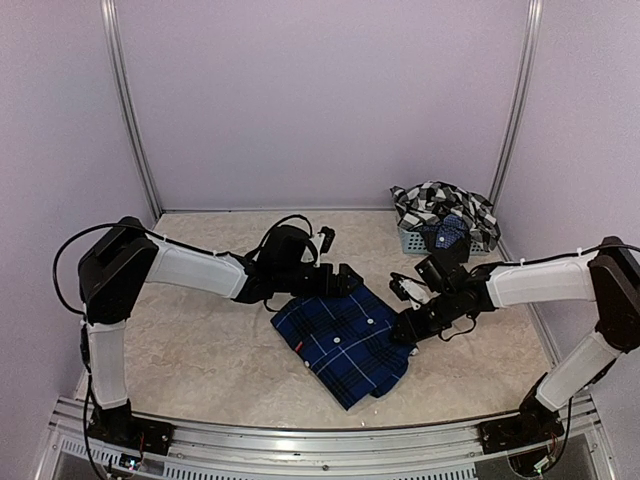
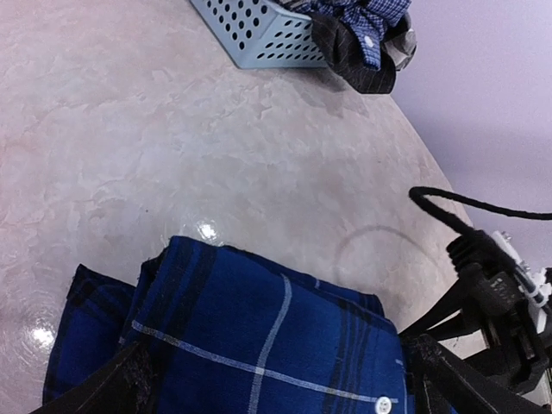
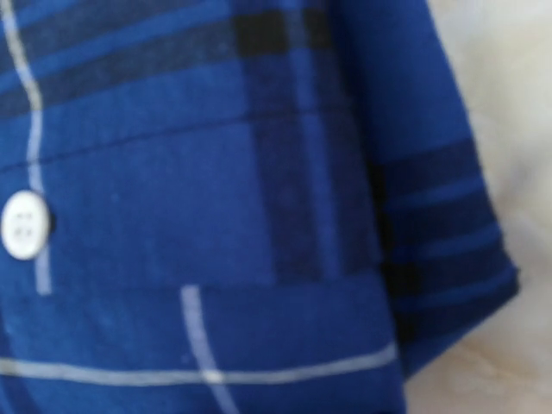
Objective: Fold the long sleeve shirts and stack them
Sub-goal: Smooth out the square-folded shirt at the center of the board.
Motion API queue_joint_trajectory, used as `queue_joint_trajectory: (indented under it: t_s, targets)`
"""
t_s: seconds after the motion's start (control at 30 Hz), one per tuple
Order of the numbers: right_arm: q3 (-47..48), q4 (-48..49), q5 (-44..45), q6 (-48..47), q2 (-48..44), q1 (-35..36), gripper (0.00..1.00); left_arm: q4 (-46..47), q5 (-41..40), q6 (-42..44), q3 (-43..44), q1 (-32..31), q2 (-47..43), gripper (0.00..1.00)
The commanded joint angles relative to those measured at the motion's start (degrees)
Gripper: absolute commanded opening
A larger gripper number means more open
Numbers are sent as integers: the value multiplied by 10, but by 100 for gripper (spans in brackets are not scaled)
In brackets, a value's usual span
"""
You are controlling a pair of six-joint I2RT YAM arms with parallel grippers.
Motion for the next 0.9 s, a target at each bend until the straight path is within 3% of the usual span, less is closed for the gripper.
queue_joint_trajectory:
  t_s: [0.0, 0.3, 0.57, 0.87]
  targets:
    - [5, -18, 25, -35, -30, -3, 46, 45, 12, -11, -2, 25, 36, 98]
    - [-29, 14, -25, -47, -123, 40, 46, 50, 6, -4, -23, 34, 50, 98]
    - [-59, 14, 11, -19, -101, 114, 38, 49, -5, -4, -31, 34, 47, 98]
    - [-97, 24, 63, 14, -36, 125, 36, 32, -43, 3, -38, 31, 40, 98]
